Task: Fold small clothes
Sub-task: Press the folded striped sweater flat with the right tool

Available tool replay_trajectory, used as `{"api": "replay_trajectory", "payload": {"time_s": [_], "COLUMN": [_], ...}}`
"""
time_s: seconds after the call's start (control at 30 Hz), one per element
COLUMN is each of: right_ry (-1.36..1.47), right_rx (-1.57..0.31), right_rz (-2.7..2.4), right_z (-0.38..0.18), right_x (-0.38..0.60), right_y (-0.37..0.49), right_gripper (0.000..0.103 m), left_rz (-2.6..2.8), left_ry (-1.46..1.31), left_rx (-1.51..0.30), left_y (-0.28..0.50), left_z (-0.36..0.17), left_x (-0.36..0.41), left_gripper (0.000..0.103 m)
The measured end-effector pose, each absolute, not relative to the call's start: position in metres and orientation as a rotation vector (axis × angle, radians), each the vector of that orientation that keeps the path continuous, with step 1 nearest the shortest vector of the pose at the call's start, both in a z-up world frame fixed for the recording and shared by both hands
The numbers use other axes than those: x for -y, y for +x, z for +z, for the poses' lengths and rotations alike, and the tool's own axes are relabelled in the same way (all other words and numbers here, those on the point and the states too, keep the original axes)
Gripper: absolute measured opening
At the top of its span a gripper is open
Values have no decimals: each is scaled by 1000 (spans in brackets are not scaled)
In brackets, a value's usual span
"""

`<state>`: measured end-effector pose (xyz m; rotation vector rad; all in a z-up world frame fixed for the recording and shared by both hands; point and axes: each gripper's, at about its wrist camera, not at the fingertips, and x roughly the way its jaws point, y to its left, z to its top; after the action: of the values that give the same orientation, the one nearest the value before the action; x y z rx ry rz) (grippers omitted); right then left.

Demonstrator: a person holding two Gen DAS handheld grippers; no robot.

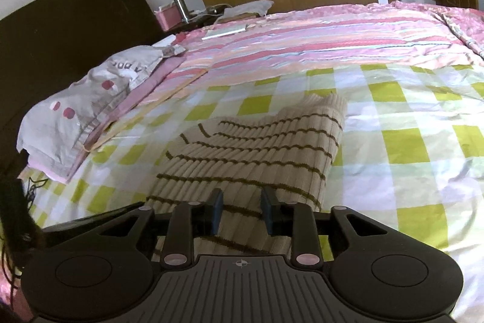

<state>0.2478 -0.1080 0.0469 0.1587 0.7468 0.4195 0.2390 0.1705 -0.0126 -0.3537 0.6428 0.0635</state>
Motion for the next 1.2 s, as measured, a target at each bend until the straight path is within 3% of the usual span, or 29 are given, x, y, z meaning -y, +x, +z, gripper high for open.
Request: {"api": "replay_trajectory", "payload": {"time_s": [0.17,0.3,0.43,0.57,0.73,0.87,1.07,1.2], "right_ry": [168,187,224,281,333,340,329,311], "right_rx": [-715,-745,-776,-819,-820,-830,-825,-828], "right_rz": [411,413,413,424,423,421,423,442], "right_z": [52,46,36,19,10,3,-2,4], "right_x": [116,123,129,132,133,132,124,118], "right_y": [237,232,229,233,246,256,263,258], "right_gripper": [43,53,63,65,70,74,76,59], "left_rz": [-19,-150,-220,-189,-157,-193,-241,-255], "left_ry": [-344,-364,-339,-248,-289,-311,-390,-395], "left_rx": [-546,-566,-578,-594,-671,-682,-701,-708], "left_y": [215,216,212,223,245,247,245,235], "left_z": [24,29,23,18,-9,-21,-27,-24], "left_x": [-169,-158,-142,-131,-144,-145,-149,-149], "left_gripper": [16,33,44,55,59,58,40,32]}}
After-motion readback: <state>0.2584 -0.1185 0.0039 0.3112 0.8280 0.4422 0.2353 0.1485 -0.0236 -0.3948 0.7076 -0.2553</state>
